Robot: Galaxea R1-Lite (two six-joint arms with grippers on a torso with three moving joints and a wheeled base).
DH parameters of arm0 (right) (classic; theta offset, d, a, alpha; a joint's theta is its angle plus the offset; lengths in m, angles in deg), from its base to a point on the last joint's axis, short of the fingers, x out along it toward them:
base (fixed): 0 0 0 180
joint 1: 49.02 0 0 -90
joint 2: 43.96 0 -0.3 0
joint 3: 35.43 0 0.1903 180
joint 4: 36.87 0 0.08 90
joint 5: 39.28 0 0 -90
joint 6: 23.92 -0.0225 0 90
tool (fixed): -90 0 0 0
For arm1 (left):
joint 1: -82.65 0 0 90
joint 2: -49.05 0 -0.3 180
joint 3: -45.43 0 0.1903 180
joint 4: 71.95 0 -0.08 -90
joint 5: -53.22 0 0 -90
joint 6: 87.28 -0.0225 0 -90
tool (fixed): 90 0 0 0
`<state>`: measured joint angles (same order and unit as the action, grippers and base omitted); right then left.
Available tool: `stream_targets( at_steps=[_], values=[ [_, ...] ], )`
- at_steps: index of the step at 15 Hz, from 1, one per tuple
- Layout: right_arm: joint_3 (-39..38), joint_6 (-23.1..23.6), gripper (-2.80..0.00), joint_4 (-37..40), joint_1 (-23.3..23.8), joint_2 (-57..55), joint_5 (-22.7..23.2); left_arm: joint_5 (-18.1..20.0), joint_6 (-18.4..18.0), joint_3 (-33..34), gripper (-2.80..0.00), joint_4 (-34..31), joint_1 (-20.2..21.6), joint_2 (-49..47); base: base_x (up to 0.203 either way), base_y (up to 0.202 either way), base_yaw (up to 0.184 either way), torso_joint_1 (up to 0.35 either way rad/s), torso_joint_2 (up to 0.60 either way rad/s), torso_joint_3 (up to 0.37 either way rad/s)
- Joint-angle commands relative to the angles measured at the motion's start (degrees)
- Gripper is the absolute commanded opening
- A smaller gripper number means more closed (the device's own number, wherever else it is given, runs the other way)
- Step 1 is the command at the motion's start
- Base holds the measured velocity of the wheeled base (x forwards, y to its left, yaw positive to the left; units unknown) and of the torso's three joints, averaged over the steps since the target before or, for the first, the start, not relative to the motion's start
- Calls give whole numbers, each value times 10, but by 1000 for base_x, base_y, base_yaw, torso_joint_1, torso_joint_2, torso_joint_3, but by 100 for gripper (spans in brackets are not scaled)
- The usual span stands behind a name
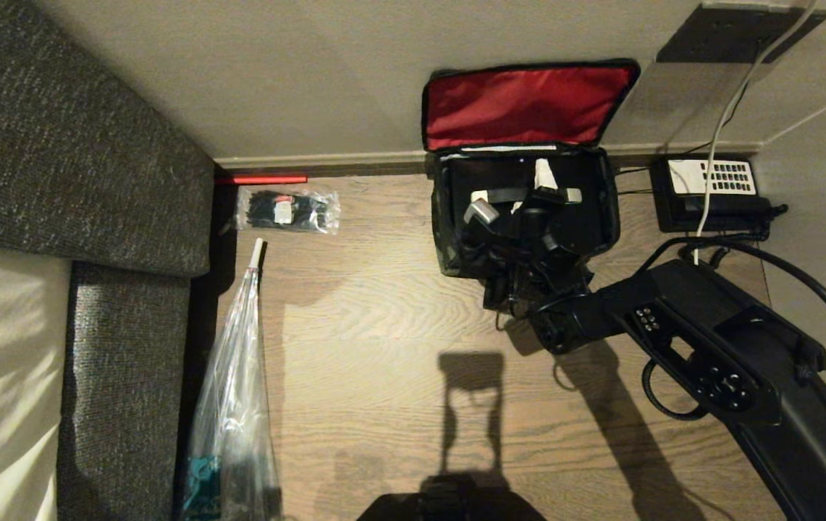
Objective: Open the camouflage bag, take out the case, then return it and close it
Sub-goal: Grip the handle
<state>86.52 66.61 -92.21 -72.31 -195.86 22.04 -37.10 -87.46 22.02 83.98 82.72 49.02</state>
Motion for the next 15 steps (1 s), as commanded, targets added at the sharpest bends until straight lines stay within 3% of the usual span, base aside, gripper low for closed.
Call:
stream_targets(
  at_steps=[1,10,15],
  values=[
    [14,-7,0,5,3,-10,3,0,0,0,-280,0,0,0,0,0,0,0,0,0],
    [112,-37,0,57,5,-51,0,0,0,0,-280,0,0,0,0,0,0,0,0,0],
    [122,-39,0,75,16,-57,-2,0,0,0,-280,0,0,0,0,0,0,0,0,0]
  ],
)
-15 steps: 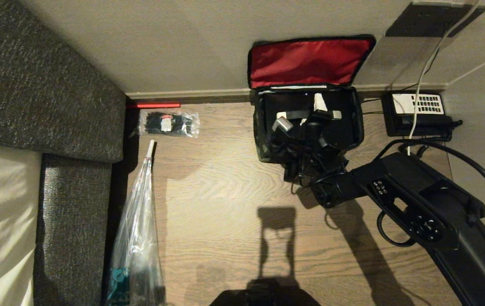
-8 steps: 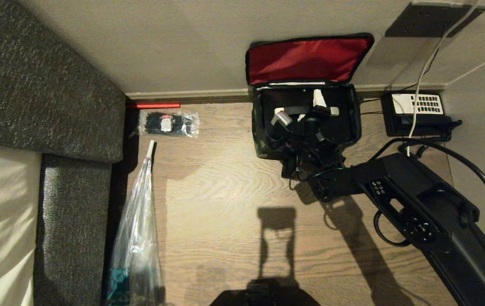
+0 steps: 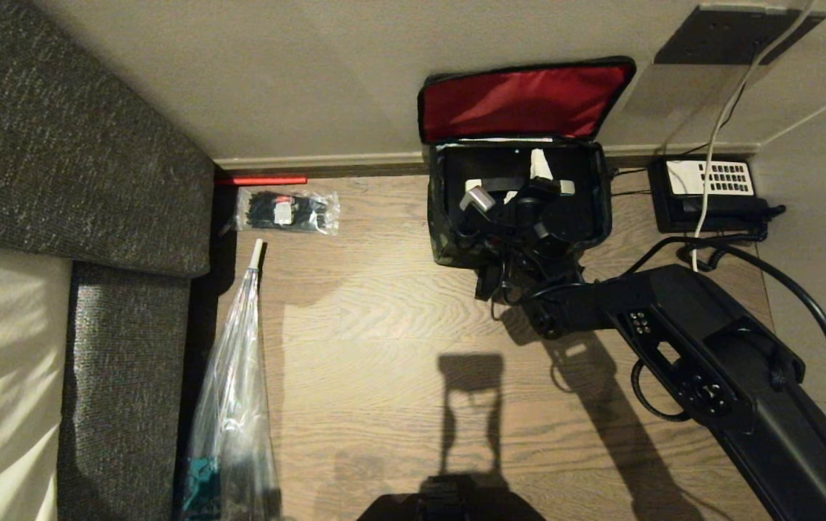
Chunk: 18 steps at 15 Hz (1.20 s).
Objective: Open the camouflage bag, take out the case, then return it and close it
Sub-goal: Grip the handle
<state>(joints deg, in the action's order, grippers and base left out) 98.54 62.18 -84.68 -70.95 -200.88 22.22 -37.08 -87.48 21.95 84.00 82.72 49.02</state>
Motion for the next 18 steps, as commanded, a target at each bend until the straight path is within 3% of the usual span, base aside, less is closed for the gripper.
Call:
stream_targets(
  at_steps=[1,9,10,18],
  values=[
    [1,6,0,2,2,-6,-6,0,0,0,-280,0,0,1,0,0,0,0,0,0],
    [1,-1,0,4,7,-15,-27,0,0,0,-280,0,0,0,0,0,0,0,0,0],
    [1,-2,-280,5,7,-15,-36,0,0,0,-280,0,0,0,0,0,0,0,0,0],
    [-4,-24,-280,3,6,-22,-57,0,0,1,-280,0,0,1,0,0,0,0,0,0]
  ],
)
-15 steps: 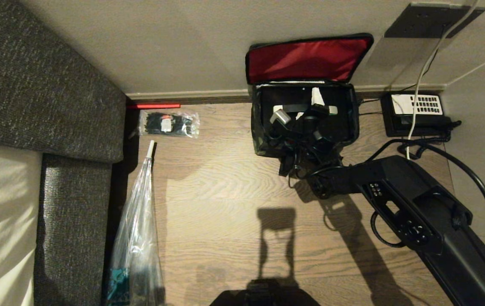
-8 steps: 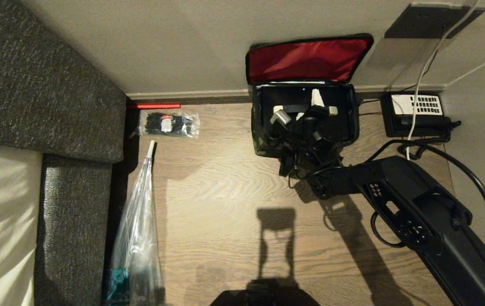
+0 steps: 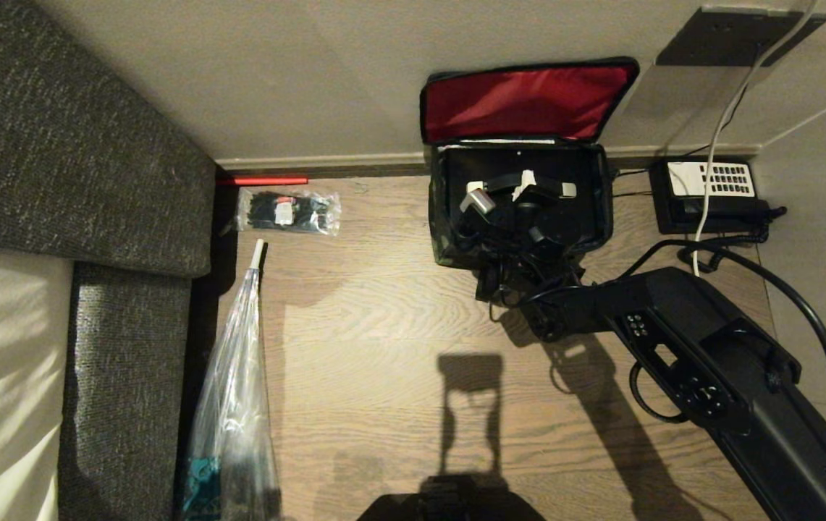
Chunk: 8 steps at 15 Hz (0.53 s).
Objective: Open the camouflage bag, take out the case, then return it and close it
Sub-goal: Grip the handle
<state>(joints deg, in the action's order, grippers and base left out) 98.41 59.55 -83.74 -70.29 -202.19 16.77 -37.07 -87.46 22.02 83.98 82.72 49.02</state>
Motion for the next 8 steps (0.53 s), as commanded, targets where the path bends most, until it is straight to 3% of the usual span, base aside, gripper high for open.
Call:
stream_targets(
  at_steps=[1,8],
  values=[
    [-3,-1,-280,-6,-2,-9,-2,-1,0,0,-280,0,0,0,0,0,0,0,0,0],
    [-17,-4,-280,-6,-3,-1,-8,-1,0,0,-280,0,0,0,0,0,0,0,0,0]
  ],
)
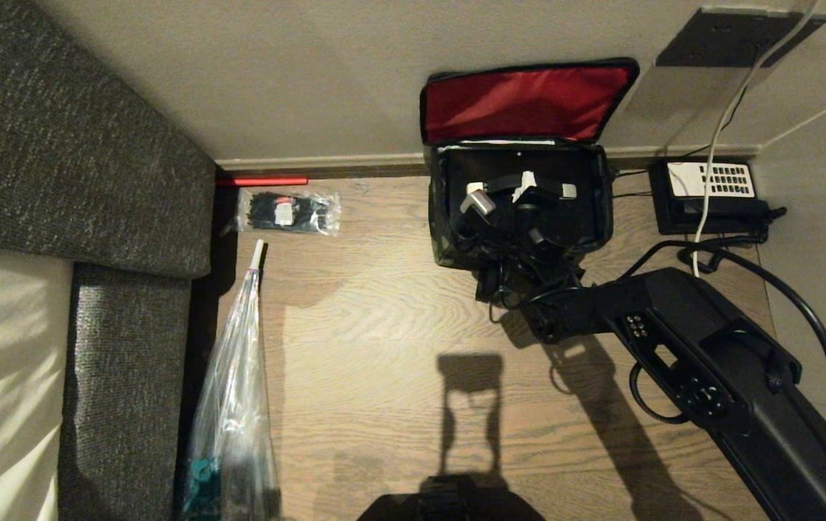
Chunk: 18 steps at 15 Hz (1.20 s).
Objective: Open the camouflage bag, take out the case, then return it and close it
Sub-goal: Grip the handle
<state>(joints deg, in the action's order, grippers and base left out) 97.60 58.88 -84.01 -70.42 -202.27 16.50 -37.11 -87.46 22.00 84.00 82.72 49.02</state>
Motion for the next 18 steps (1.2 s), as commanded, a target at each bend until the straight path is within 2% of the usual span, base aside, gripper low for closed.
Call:
stream_targets(
  at_steps=[1,10,18],
  values=[
    [-16,-2,-280,-5,-4,5,-9,0,0,1,-280,0,0,1,0,0,0,0,0,0],
    [-170,-19,-280,-45,-43,88,-28,1,0,1,-280,0,0,0,0,0,0,0,0,0],
    [-144,-19,-280,-46,-44,69,-37,0,0,1,-280,0,0,0,0,0,0,0,0,0]
  ],
)
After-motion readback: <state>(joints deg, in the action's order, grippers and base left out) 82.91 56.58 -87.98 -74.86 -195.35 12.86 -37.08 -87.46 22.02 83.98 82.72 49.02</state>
